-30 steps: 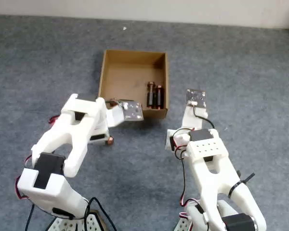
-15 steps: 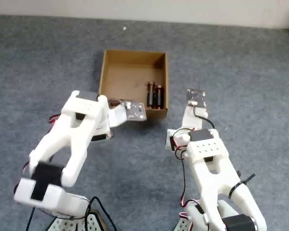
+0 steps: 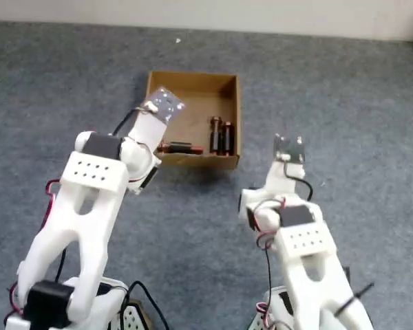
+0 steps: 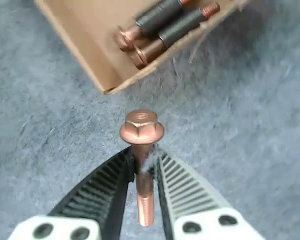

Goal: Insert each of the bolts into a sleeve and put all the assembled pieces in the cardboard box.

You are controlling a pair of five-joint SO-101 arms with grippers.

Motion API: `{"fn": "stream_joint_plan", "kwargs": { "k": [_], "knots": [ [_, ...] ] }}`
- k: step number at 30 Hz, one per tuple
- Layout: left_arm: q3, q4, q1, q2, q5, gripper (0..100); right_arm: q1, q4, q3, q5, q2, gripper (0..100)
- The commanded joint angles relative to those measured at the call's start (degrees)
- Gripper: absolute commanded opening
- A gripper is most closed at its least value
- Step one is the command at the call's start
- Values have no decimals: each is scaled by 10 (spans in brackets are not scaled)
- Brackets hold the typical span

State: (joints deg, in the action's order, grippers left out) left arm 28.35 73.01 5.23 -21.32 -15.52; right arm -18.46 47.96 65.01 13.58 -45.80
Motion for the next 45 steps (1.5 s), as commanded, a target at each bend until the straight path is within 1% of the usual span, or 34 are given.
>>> {"fn": "stream_joint_plan", "kwargs": {
  "k": [1, 3, 6, 9, 12, 15, 18, 21, 23, 25, 27, 30, 34, 37, 41, 43, 45],
  "knots": [
    [-2, 5, 17, -58, 76, 5, 3, -17, 16, 1, -80, 4],
    [16, -8, 17, -85, 112, 5, 3, -42, 37, 1, -109, 4],
    [68, -69, 17, -129, 150, 5, 2, -87, 82, 1, -145, 4],
    [138, -142, 17, -189, 185, 5, -11, -95, 114, 1, -196, 4],
    [207, -220, 17, -257, 227, 5, -41, -95, 133, 1, -260, 4],
    [260, -280, 17, -316, 275, 5, -65, -95, 163, 1, -320, 4],
    [284, -313, 17, -364, 327, 5, -87, -96, 187, 1, -375, 4],
    [289, -324, 23, -399, 370, 5, -107, -96, 204, -1, -427, 4],
    [290, -325, 43, -419, 391, 5, -123, -96, 220, -29, -462, 4],
    [290, -325, 74, -437, 403, 5, -145, -96, 244, -71, -499, 4],
    [290, -325, 109, -454, 408, 5, -164, -96, 269, -96, -540, 4],
    [290, -325, 149, -472, 409, 5, -173, -96, 298, -104, -597, 4],
    [291, -339, 183, -482, 438, 5, -173, -96, 307, -104, -588, 4],
    [315, -388, 189, -482, 439, 5, -173, -96, 307, -104, -594, 4],
    [379, -487, 192, -482, 439, 5, -173, -96, 307, -105, -595, 4],
    [409, -528, 206, -482, 437, 5, -173, -96, 307, -105, -595, 4],
    [428, -549, 226, -482, 436, 5, -173, -96, 307, -114, -595, 4]
  ]
}}
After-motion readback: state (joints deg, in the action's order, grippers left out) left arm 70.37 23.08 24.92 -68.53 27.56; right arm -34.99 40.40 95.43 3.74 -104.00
